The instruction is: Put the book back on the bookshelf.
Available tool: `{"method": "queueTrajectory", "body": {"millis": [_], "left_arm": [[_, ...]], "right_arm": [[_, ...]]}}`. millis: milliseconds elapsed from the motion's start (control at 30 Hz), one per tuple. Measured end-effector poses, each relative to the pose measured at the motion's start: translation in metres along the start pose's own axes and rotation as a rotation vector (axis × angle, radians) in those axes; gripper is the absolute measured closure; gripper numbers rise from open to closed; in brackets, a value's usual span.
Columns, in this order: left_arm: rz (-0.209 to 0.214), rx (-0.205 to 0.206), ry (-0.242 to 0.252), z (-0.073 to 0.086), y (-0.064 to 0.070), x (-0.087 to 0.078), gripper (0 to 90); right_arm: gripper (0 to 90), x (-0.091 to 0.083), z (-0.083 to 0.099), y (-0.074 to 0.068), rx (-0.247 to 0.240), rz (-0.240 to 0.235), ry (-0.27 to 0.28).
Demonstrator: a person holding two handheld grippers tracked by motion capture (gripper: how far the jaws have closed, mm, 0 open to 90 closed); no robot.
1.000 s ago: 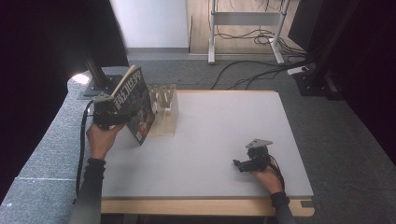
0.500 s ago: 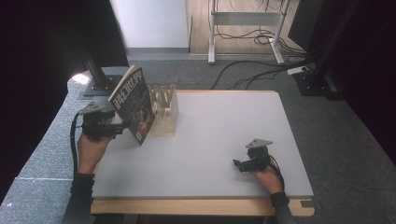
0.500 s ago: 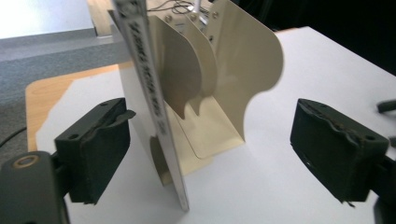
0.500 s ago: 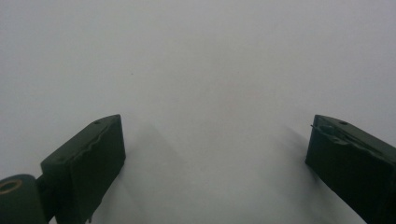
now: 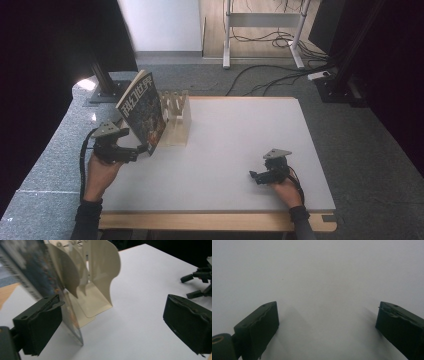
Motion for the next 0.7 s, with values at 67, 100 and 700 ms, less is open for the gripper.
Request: {"method": "queueTrajectory", "body": {"millis": [67,100,700], "left_arm": [[0.018,0.011,-0.005,0.001,0.007,0.005,1.3],[0.024,0.014,-0.007,0.002,0.009,0.007,1.1],[0.145,0.063,-0.063,0.026,0.042,0.068,0.0]], "right_arm": [[3.7,0.0,0.0,0.0,0.0,0.0,0.0],[3.8,0.0,0.0,0.0,0.001,0.0,0.0],[3.7,0.0,0.0,-0.001,-0.001,0.009,0.002]]}}
Point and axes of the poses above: each handheld gripper's, and its own axes: x roughly forward along the jaws, z roughly out of its underside, y roughly to its right, the point moved 2 cm from there along x, roughly forward along the jaws
